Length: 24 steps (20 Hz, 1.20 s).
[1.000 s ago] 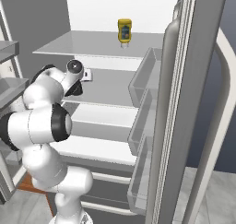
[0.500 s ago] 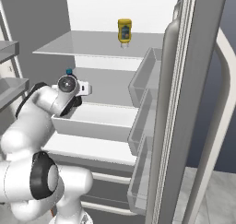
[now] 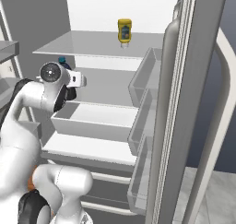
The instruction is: Move the water bottle and mustard from the second highest shelf to the top shelf to make space. Then, place the pitcher from the counter on the cleared second highest shelf.
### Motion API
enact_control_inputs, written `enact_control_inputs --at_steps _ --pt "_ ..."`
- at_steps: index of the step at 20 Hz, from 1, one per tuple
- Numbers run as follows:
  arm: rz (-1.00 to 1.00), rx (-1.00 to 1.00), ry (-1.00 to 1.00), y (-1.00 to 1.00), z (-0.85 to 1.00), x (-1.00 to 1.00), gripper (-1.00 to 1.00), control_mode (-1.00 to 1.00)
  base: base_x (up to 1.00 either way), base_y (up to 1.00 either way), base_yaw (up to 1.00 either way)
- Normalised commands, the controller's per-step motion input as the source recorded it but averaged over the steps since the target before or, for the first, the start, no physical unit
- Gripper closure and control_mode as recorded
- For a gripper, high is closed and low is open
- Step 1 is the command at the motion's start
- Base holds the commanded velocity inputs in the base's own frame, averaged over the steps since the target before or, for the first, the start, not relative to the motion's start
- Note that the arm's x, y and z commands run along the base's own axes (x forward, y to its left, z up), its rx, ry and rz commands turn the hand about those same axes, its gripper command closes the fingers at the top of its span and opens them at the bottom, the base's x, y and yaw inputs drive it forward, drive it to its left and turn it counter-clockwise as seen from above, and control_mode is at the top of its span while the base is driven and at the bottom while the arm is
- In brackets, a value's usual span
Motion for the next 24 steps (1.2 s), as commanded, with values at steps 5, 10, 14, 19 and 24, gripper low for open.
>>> enact_control_inputs --at_steps 5,10,14,19,24 --pt "0.0 0.0 0.06 0.0 0.94 -0.26 1.0 -1.0 0.0 0.0 0.0" --pt "0.0 0.05 -0.02 0.0 0.67 -0.01 1.0 -1.0 0.0 0.0 0.0" --pt "0.0 0.07 -0.1 -0.04 0.62 0.0 1.0 -1.0 0.0 0.0 0.0" --pt "0.0 0.07 -0.05 -0.1 0.47 0.03 1.0 -1.0 0.0 0.0 0.0" --pt "0.0 0.06 -0.01 -0.18 0.35 0.15 1.0 -1.0 0.0 0.0 0.0"
